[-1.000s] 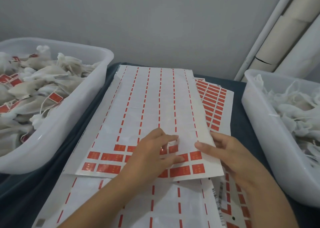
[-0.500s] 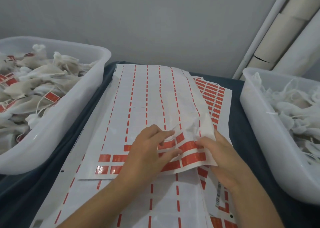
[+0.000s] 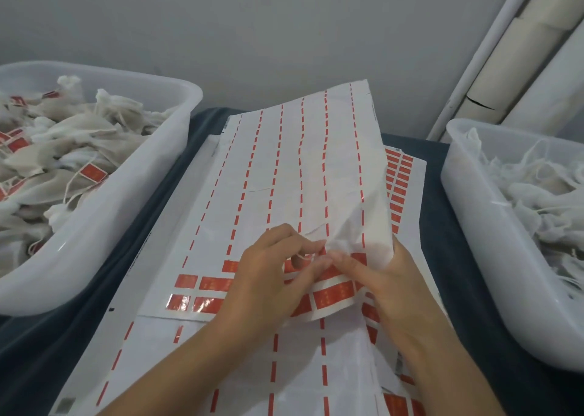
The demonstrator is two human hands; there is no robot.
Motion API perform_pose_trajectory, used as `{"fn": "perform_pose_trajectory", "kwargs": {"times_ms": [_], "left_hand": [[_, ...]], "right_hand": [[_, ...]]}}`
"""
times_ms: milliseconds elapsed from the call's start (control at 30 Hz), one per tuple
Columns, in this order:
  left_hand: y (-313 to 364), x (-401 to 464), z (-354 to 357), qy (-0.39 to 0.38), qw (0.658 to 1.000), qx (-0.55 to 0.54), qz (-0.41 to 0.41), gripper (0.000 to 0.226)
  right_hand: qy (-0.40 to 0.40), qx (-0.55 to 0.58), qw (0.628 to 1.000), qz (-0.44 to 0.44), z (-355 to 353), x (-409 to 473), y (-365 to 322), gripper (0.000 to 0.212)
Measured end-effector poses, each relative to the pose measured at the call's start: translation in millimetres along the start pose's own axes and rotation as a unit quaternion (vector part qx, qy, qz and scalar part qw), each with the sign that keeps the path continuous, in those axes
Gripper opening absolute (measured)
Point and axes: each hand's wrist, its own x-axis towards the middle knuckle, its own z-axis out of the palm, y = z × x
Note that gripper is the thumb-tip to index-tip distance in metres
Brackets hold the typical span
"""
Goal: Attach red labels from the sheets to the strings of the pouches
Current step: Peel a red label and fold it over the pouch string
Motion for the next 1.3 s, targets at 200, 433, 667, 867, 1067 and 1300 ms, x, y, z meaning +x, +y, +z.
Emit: {"fn": "perform_pose_trajectory", "kwargs": {"times_ms": [200,433,667,867,1067,1300], "left_hand": [[2,5,-9,-0.018,0.996,-0.08,-0.041,0.01],[0,6,-10,-0.005,0.996,-0.079,-0.044,0.013],[0,7,-10,0.102,0.992,-0.041,-0.064,0.019],[9,7,-18,0.163,0.985,-0.026,0.047,0.009],[8,1,-9,0.137,0.975,0.043,0.169,0.026],[4,-2,-5,0.104,0.979,0.037,0.17,0.029]], "right_hand": [[-0.022,0.015,1.0,-0.013,-4,0,-3,0.076],[-0.009,0.014,1.0,-0.021,-7,3,-1,0.078],[-0.013,0.042,0.999,-0.019,-16,13,3,0.071],[0.225,-0.143,0.953,-0.146,-19,17,1,0.093],[-0.013,-0.08,0.995,-0.059,-9,10,-8,0.044],[-0.057,0.04,0.994,-0.079,-11,7,1,0.032]]}}
